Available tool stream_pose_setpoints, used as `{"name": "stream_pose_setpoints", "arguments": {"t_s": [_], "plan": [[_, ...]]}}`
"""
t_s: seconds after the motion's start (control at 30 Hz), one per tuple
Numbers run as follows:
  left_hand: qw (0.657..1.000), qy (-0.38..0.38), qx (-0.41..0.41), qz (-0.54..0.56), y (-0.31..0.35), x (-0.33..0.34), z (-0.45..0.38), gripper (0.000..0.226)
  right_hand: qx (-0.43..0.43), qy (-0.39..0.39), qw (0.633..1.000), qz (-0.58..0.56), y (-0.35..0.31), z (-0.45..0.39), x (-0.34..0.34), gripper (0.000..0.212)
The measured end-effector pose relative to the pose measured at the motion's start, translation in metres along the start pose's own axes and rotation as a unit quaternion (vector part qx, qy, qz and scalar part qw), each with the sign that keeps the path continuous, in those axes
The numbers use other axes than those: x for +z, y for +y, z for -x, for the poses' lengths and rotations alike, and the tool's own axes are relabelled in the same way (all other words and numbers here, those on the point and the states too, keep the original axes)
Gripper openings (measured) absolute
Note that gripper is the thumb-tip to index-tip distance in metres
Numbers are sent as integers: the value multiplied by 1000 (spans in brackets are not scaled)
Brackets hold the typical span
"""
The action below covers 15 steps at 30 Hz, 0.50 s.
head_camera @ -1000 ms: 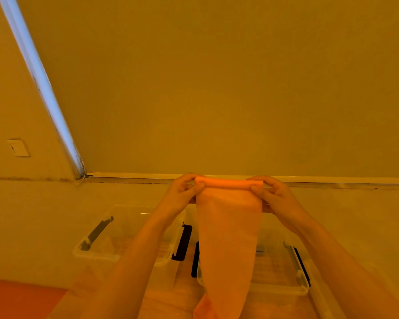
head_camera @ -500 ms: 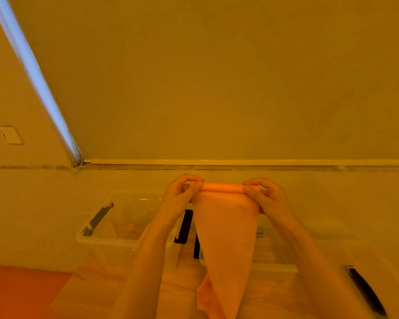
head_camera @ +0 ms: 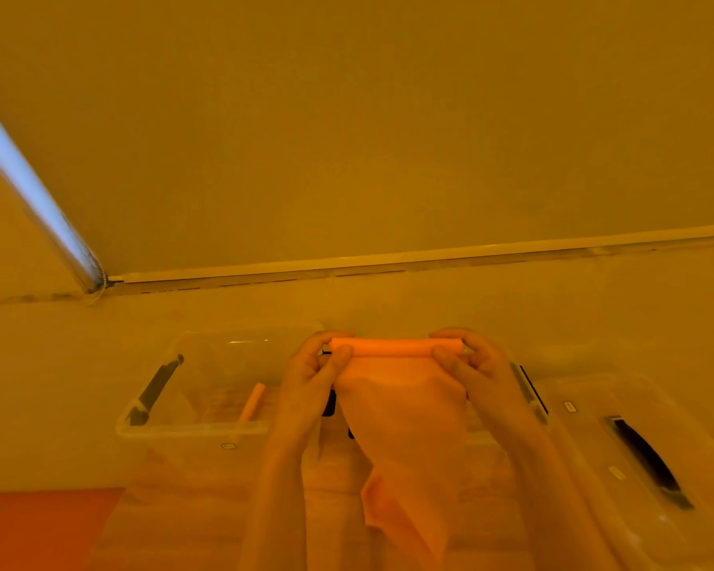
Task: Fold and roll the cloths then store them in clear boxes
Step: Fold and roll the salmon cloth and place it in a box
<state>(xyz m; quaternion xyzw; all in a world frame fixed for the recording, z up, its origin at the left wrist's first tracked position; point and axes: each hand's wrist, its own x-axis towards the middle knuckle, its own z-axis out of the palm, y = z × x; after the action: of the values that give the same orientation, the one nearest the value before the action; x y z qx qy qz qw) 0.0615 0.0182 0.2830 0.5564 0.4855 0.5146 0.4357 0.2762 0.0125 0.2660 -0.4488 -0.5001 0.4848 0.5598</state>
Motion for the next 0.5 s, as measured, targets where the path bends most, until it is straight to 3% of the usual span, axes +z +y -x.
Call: {"name": "stream_pose_setpoints", "arguments": {"t_s": [0.17,0.3,0.43,0.5], "plan": [[998,-40,-23,39,-14,-7,-4,20,42,37,997,-47,20,8,10,17],[998,-56,-8,-4,-29,-9,-11,14,39,87,995,10,37,12,11,11],[991,-123,-47,-11,-39,-13,-17,16,58,76,995,-5,45,15,5,25],[988,-144,-57,-13,-43,-14,-20,24,73,65,995,-7,46,16,4,23]]}}
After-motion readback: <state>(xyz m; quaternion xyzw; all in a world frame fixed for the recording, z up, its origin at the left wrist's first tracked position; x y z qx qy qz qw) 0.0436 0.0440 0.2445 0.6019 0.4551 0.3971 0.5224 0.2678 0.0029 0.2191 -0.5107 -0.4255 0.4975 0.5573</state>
